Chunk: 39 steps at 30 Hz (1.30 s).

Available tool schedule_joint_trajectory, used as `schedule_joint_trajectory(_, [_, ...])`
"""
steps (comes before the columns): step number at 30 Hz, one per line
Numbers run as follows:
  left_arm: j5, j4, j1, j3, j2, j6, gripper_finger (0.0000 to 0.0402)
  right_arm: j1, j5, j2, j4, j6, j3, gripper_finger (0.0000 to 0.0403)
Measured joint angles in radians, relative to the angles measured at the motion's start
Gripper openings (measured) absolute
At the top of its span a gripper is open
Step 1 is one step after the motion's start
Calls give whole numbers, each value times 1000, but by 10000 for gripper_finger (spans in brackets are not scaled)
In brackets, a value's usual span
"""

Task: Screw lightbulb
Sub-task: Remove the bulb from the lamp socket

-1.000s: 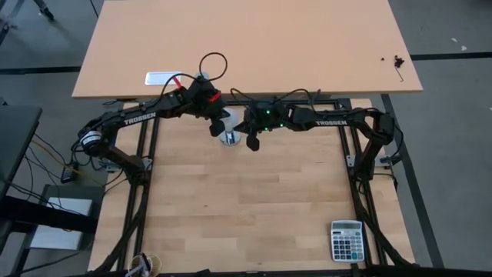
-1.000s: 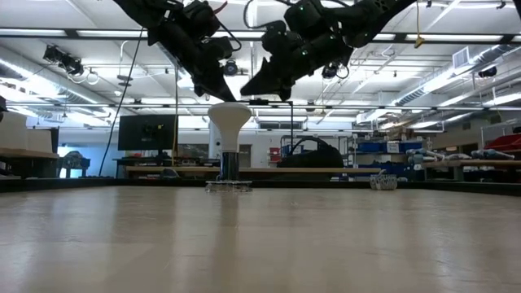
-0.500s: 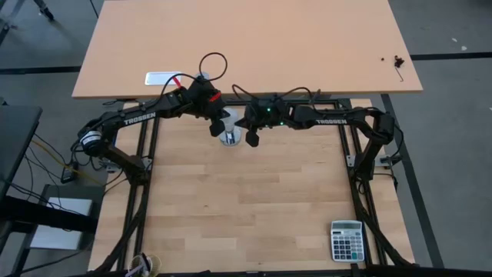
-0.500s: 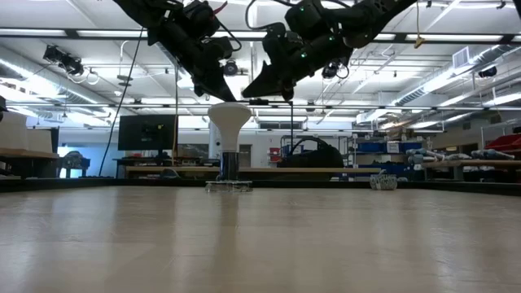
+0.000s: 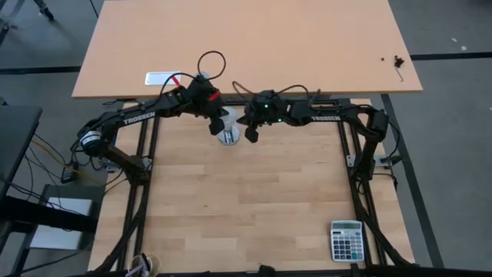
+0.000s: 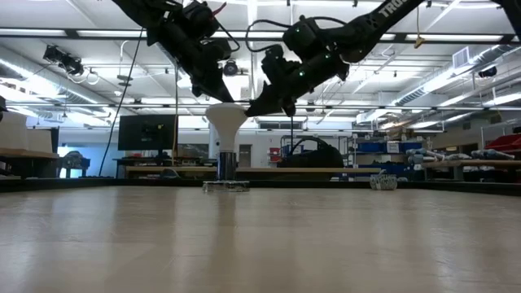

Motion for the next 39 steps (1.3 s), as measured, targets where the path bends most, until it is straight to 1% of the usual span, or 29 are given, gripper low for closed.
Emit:
schedule_joint_trajectory(5, [18,4,-14,0,0,-4,0,-53,23,0,28,43,0,11])
schedule_joint_trajectory(9, [18,7,-19,0,0,-6,0,-94,37,-2,46,47,1,11])
schedule_joint_trajectory(11, [18,13,-19,0,1,-17,0,-112,27,-12,46,46,0,11])
schedule_joint_trajectory(13, [18,26,-18,-1,1,-27,0,-119,-7,-31,42,44,0,11])
schedule_joint_trajectory(17, [18,29,-10,-2,0,-27,0,-79,-123,-38,33,43,1,11])
schedule_joint_trajectory(19, [17,26,-6,-2,-7,-27,0,-43,-149,-37,31,34,1,11])
schedule_joint_trajectory(23, [17,41,-5,-3,-14,-26,0,13,-136,-37,36,1,1,11])
schedule_joint_trajectory(27, [15,45,-5,4,-22,-26,0,34,-109,-36,38,-16,1,11])
schedule_joint_trajectory(31, [11,31,8,5,-21,-23,0,34,-80,-35,38,-24,1,11])
schedule_joint_trajectory(34, [-12,-18,20,5,-21,-21,0,26,-79,-35,25,-27,1,11])
schedule_joint_trajectory(39, [-18,-33,21,5,-22,-23,0,14,-72,-34,15,-49,1,11])
